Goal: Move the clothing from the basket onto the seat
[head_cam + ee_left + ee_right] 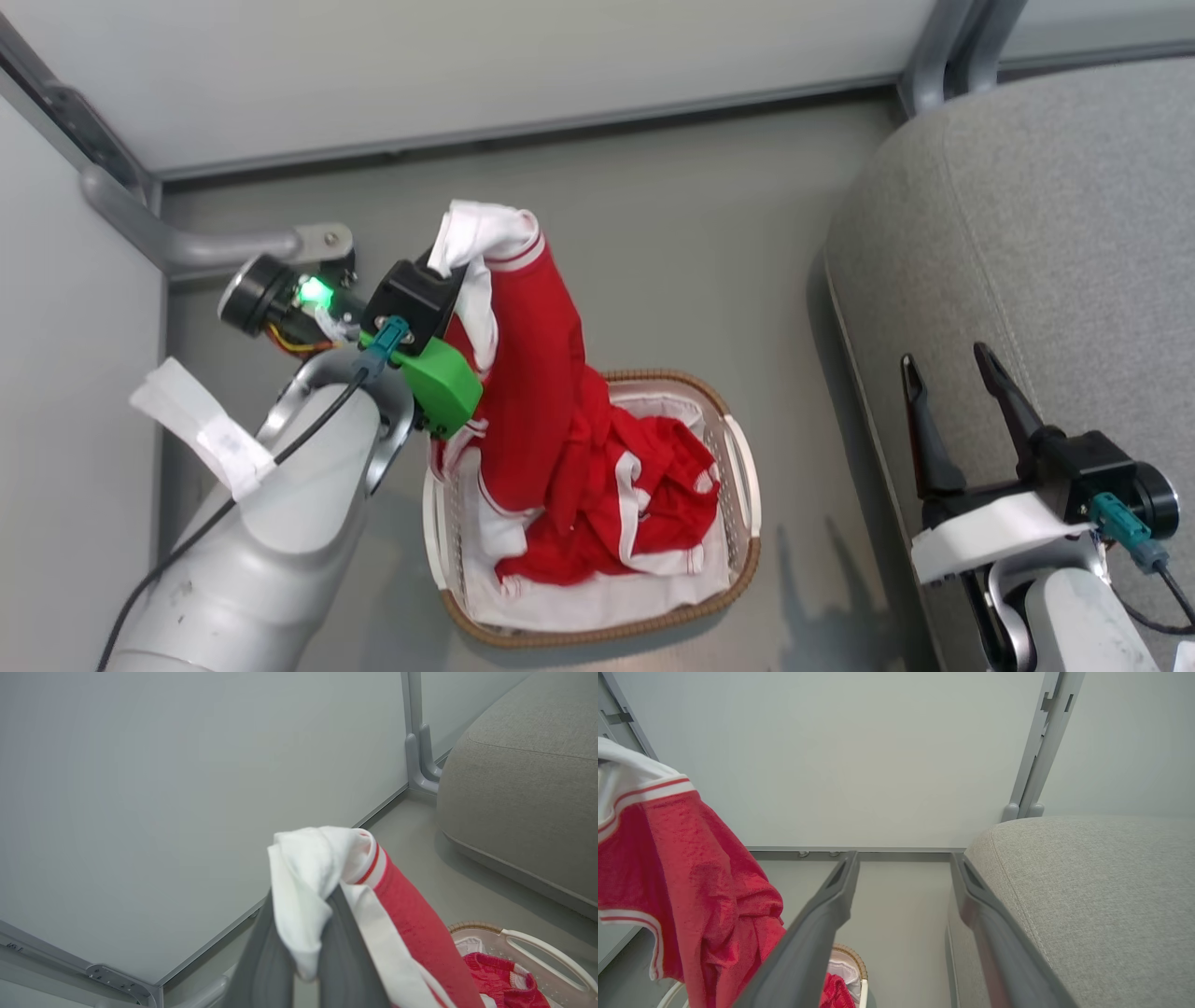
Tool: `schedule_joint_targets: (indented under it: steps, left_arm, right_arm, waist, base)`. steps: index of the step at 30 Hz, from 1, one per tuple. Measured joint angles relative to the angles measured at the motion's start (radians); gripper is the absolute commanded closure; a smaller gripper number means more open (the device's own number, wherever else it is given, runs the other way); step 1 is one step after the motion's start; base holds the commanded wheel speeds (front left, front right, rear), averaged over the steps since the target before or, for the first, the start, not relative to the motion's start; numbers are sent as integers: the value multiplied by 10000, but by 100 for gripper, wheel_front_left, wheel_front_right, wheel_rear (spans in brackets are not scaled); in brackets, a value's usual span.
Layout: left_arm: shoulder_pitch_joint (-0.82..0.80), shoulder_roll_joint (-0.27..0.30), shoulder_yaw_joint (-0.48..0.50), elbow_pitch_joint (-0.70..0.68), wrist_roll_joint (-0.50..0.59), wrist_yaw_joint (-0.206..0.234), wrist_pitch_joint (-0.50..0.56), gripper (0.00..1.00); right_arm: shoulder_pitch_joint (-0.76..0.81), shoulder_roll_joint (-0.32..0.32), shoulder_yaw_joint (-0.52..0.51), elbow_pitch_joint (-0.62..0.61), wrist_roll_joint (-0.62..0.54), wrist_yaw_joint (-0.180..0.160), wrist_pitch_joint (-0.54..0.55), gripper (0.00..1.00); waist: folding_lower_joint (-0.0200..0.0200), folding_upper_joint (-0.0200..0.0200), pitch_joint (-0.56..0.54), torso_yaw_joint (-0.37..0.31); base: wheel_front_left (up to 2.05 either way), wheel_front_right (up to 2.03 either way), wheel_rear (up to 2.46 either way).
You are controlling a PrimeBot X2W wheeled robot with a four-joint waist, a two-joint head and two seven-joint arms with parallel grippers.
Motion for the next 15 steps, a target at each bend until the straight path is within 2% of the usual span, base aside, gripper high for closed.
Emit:
schedule_joint_targets:
  steps: [9,15]
  left_arm:
    - [-1519,729,-1252,-936,-472,-12,-10,100]
    - [-2754,1024,-1634,-1104,-861,-13,56,100]
  right_arm:
    - [446,0,267,44,-21,0,0,0]
    - [316,0,531,-19,-96,0,0,0]
  waist:
    - [0,0,-1385,220]
    - [0,0,-1826,261]
  base:
    - [0,0,0]
    - [0,0,0]
